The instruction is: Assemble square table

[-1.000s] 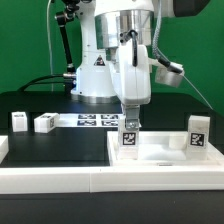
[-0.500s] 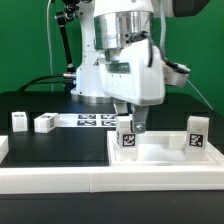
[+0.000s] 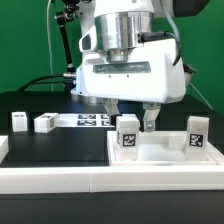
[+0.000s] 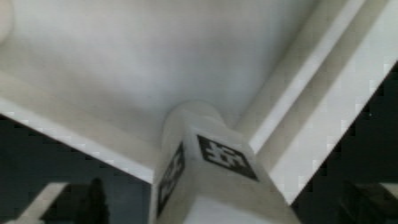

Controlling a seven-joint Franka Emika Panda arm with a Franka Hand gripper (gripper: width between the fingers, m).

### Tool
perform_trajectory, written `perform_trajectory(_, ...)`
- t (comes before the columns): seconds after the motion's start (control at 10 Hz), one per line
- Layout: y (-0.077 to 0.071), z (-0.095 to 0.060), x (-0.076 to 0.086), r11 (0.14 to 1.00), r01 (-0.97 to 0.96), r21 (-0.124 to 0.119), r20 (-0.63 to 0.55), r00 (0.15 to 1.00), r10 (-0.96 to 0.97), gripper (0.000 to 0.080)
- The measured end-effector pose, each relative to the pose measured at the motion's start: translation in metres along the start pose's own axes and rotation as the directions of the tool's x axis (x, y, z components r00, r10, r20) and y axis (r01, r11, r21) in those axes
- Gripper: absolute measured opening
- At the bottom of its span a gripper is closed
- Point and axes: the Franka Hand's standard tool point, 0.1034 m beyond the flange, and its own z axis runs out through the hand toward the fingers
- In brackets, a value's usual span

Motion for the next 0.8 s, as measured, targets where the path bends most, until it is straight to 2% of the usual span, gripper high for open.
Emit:
perform_trajectory(0.4, 0.0016, 0.0001, 0.0015, 0.961, 0.275, -0.007, -0.001, 0.961, -0.275, 0.0649)
perform_trajectory(0.8, 0.0048, 0.001, 0.0028, 0.843, 0.538, -0.019, 0.002, 0.843, -0.538, 0.0649)
